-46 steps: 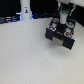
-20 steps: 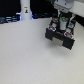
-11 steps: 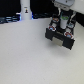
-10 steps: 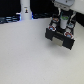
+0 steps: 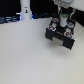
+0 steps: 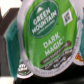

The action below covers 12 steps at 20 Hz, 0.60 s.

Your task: Open the kcup holder, insert the kcup into the holder, and close the kcup holder

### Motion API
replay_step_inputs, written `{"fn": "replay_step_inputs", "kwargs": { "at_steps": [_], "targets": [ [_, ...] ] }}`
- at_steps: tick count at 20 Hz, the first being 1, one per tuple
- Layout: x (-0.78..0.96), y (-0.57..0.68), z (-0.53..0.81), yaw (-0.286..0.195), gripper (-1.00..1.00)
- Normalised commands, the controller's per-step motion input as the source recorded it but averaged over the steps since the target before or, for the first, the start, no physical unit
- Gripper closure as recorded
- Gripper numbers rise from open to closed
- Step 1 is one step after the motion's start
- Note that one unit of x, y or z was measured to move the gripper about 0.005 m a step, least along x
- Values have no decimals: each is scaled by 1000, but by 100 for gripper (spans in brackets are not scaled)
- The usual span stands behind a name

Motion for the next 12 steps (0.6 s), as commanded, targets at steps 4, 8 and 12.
{"fn": "replay_step_inputs", "kwargs": {
  "at_steps": [4,8,12],
  "targets": [
    [-110,-167,-121,-3,100],
    [-11,-44,-63,-2,100],
    [48,-28,-113,-19,100]
  ]
}}
